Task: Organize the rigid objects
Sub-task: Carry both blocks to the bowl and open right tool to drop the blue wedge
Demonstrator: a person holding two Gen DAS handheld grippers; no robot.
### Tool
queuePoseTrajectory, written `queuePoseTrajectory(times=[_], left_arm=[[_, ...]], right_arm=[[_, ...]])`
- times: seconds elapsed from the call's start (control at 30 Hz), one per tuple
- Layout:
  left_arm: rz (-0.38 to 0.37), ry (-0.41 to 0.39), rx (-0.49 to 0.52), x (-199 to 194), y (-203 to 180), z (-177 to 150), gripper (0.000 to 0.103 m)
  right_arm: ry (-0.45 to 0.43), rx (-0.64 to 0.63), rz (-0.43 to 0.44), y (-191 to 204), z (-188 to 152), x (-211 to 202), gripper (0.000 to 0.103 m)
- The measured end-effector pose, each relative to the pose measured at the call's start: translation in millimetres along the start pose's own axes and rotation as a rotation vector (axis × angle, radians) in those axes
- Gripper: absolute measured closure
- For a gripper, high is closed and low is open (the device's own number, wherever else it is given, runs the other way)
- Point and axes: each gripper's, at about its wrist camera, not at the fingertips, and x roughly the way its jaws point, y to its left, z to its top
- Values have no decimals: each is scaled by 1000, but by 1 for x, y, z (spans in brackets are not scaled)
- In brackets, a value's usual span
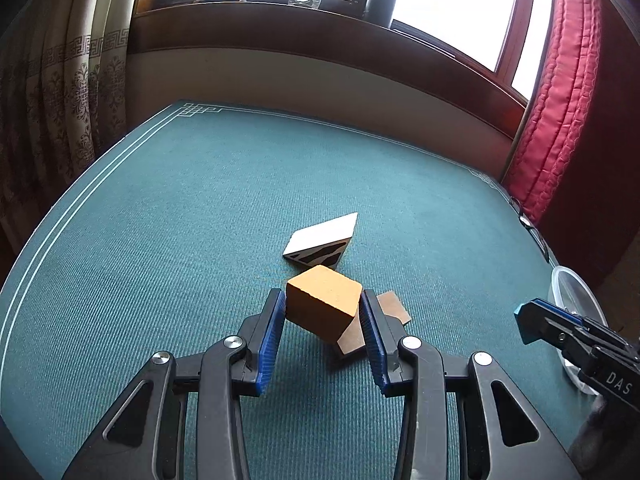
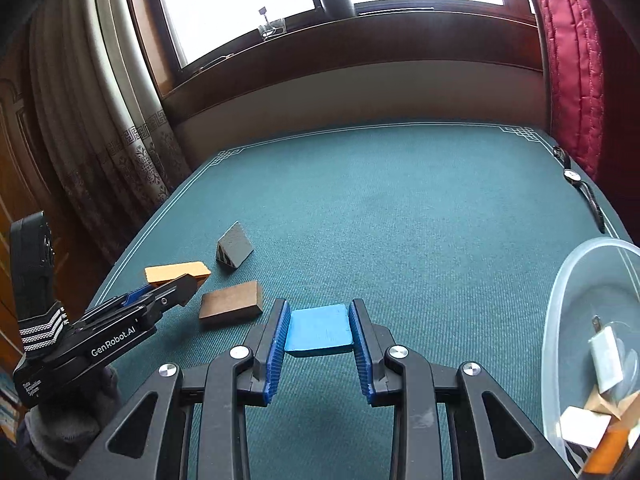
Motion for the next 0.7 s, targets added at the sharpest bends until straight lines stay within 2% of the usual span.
queuePoseTrajectory(times=[0.43, 0.7], left_arm=[[-1, 0, 50, -4, -25, -5, 64], [-22, 6, 42, -11, -39, -7, 64]], right_arm=[[-68, 80, -91, -53, -10, -47, 71], [-104, 102, -166, -86, -14, -72, 71]])
